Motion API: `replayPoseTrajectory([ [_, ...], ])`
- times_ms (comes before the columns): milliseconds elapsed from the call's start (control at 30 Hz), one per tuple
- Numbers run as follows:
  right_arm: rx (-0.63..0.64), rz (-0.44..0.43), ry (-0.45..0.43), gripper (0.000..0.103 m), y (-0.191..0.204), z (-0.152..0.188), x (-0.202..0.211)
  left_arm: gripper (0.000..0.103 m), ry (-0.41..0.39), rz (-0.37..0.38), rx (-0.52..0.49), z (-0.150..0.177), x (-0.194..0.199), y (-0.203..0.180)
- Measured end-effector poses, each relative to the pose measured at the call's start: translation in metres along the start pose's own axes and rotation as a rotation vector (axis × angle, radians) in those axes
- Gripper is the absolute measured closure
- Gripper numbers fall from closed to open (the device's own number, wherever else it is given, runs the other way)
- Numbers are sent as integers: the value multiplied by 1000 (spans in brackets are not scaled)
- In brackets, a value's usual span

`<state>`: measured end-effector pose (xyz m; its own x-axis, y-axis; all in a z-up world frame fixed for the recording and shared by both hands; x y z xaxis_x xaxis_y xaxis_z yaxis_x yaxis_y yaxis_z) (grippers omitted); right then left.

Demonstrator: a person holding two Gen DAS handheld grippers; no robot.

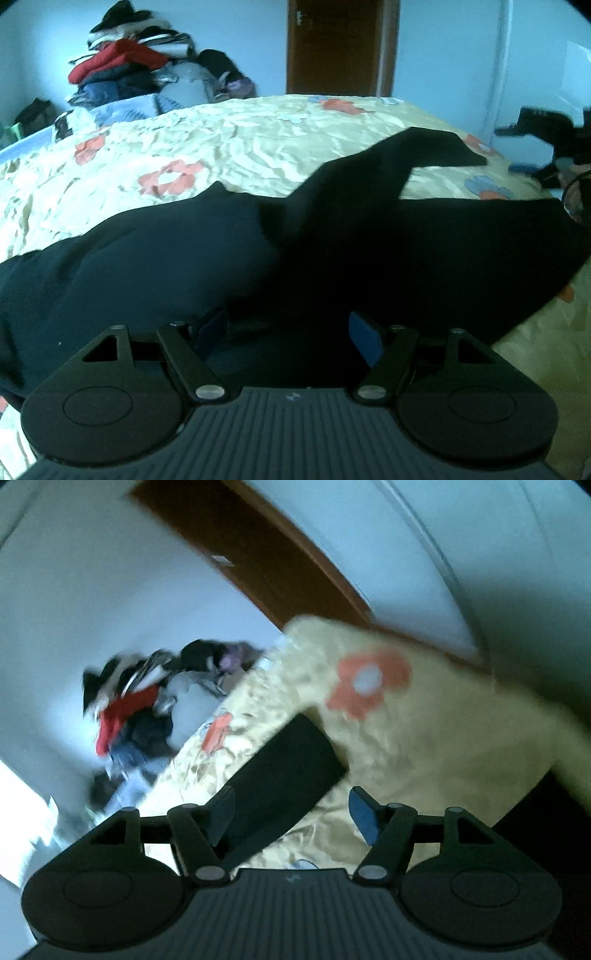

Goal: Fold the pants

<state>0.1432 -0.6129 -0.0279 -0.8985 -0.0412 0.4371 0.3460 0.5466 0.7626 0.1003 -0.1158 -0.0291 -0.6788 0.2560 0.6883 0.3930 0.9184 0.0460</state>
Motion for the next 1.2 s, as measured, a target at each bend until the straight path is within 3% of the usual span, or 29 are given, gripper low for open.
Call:
replayPoseTrajectory([
  [133, -166, -11, 10, 34, -23, 6, -25, 26, 32, 19, 56, -1, -9, 9],
  [433, -96, 14, -39, 37, -3, 2, -62, 26, 11, 35, 15, -3, -12, -1],
  [467, -78, 21, -39, 43, -1, 2, -62, 26, 6, 34, 0, -3, -12, -3],
  [533, -68, 35, -8, 88, -1, 3, -68, 26, -5, 35, -35, -3, -11, -9],
  [567, -82, 40, 0, 94, -3, 3, -68, 26, -12, 36, -58, -4, -10, -12],
  [667, -87, -13, -32, 96, 0, 2, -54, 26, -48, 22, -131, -7, -9, -23],
  [867, -25, -210, -86, 96, 47, -14, 4, 26, -131, -15, -298, -13, -15, -50],
  [1000, 17, -295, -129, 96, 73, -27, 41, 31, -127, 6, -335, -14, -26, -64],
  [1200, -4, -362, -182, 95, 81, -42, 76, 38, -137, -4, -394, -11, -40, -77],
])
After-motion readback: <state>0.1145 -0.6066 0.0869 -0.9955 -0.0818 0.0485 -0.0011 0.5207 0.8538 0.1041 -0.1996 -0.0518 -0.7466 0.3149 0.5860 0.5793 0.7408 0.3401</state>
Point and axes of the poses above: each gripper's, at about its wrist camera, not at the fingertips, and x roughly against the way its jaws point, y to its left, z to its underside, the point moved 4 cm from there along -x, roughly the way its jaws point, and after that the axes turned 3 degrees about -z, right-handed, at the moved point
